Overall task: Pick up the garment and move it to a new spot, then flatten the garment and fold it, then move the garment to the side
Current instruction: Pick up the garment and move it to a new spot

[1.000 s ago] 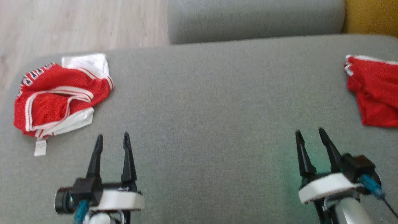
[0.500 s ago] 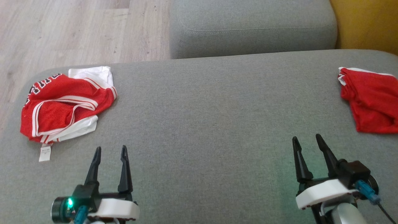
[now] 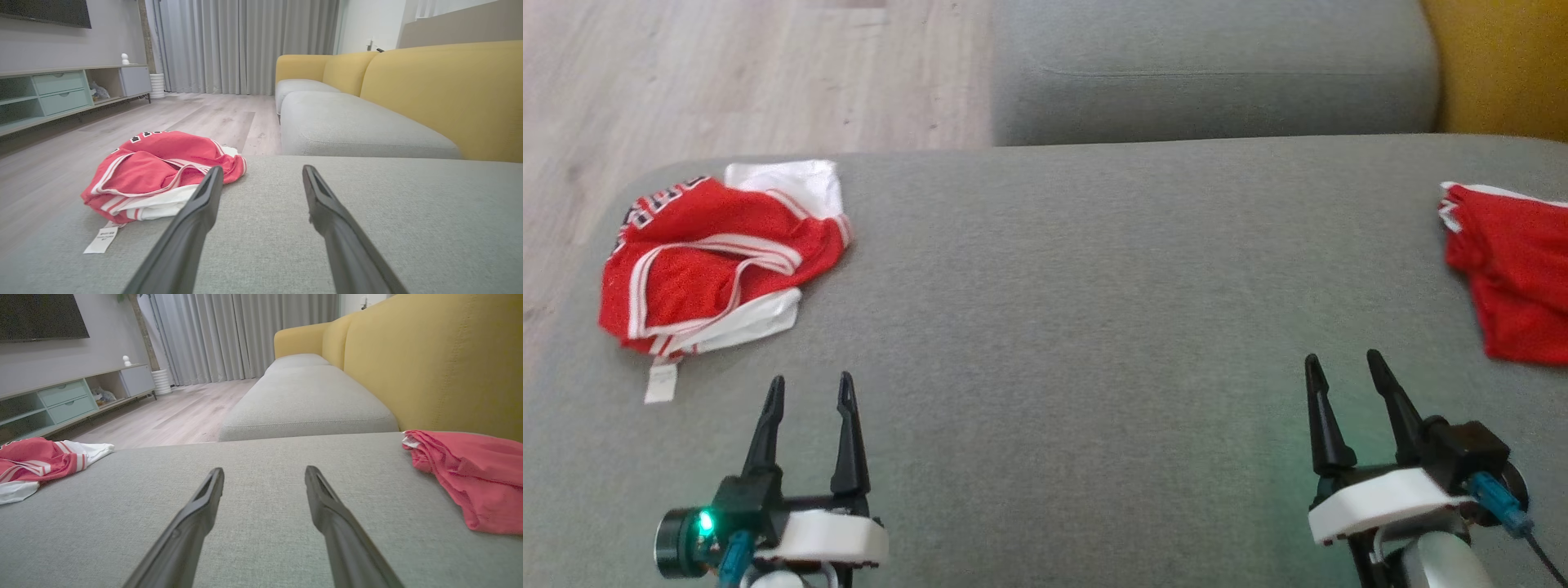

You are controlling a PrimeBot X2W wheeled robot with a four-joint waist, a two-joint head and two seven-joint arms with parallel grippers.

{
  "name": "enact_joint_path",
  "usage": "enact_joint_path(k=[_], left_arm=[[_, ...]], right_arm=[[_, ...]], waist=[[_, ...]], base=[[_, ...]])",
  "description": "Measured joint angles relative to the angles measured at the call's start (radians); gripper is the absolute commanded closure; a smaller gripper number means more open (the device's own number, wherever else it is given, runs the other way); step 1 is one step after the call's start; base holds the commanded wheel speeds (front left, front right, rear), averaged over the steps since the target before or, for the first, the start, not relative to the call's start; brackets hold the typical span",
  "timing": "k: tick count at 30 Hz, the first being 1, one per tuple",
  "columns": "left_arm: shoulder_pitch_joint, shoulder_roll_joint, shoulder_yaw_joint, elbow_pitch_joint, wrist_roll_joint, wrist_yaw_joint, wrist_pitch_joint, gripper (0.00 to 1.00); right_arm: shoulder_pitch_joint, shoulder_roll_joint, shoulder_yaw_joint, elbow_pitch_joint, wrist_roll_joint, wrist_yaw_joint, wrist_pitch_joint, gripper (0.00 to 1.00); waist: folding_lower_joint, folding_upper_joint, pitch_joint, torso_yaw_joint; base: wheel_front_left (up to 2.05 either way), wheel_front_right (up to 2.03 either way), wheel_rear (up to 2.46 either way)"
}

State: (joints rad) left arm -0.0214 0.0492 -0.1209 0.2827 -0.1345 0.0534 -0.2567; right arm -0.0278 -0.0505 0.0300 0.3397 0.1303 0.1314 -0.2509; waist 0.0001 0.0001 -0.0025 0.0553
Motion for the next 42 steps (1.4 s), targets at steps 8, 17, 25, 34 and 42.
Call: enact_joint_path(k=[8, 17, 25, 34, 42], left_arm=[[-0.003, 0.000, -0.006, -0.023, -0.015, 0.027, 0.000, 0.00], [0.002, 0.000, 0.037, -0.032, -0.034, 0.048, 0.000, 0.00], [-0.019, -0.001, 0.069, -0.061, -0.053, 0.052, 0.000, 0.00], [-0.465, -0.005, 0.159, 0.045, -0.032, -0.043, -0.001, 0.00], [-0.756, 0.041, 0.174, 0.524, -0.035, -0.094, 0.064, 0.00]], right_arm=[[0.000, 0.002, 0.015, -0.015, -0.007, 0.000, 0.000, 0.00], [-0.005, 0.003, 0.035, -0.016, -0.009, 0.000, 0.000, 0.00], [-0.042, -0.013, 0.032, -0.023, -0.045, 0.000, 0.000, 0.00], [-0.213, -0.119, 0.033, -0.088, -0.119, 0.000, 0.000, 0.00], [-0.279, -0.167, 0.057, -0.155, -0.151, 0.000, -0.014, 0.00]], waist=[[0.0000, 0.0000, 0.017, 0.107], [0.0000, 0.0000, 0.049, 0.288], [0.0000, 0.0000, 0.131, 0.341], [0.0003, 0.0000, 0.354, 0.330], [0.0001, -0.0001, 0.519, 0.299]], base=[[0.00, 0.00, 0.00], [0.00, 0.00, 0.00], [0.00, 0.00, 0.00], [0.00, 0.00, 0.00], [0.00, 0.00, 0.00]])
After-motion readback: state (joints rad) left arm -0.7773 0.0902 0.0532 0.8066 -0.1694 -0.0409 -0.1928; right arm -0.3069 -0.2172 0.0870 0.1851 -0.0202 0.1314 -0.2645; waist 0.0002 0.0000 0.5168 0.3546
